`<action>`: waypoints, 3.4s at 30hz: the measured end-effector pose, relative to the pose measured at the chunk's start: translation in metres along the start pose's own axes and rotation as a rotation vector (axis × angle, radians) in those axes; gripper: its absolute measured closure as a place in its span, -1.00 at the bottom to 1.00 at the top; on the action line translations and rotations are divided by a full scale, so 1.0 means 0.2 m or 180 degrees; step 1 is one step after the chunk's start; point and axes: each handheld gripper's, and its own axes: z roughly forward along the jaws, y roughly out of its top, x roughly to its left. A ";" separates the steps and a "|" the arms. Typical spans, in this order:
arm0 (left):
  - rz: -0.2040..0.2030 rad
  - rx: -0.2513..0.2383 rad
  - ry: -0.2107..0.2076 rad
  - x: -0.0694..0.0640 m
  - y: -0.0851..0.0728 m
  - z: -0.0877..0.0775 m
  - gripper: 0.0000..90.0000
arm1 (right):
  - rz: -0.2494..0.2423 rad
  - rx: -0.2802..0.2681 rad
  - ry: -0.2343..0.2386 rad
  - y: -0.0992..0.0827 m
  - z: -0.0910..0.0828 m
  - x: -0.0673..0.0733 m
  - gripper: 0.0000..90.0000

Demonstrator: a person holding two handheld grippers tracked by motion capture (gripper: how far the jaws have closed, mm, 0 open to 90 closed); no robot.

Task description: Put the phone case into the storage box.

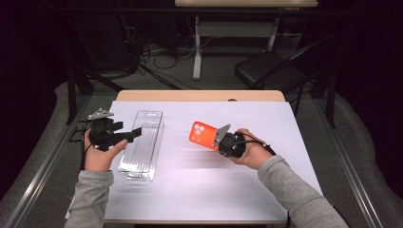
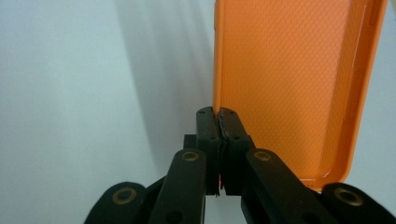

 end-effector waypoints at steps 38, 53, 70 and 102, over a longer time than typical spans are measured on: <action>0.0211 0.0053 -0.0230 -0.18 0.01 0.01 -0.56 | 0.1015 -0.1098 -0.0500 -0.05 -0.16 0.24 0.97; 0.0334 0.0034 -0.0376 -0.26 0.01 0.03 -0.56 | 0.1297 -0.1414 -0.0594 -0.03 -0.16 0.29 0.97; 0.0525 0.0064 -0.0726 -0.42 -0.02 0.12 -0.47 | 0.1446 -0.1690 -0.0588 -0.03 -0.12 0.36 0.97; 0.0556 0.0072 -0.1114 -0.63 -0.11 0.21 -0.21 | 0.1370 -0.1788 -0.0656 0.01 -0.06 0.48 0.97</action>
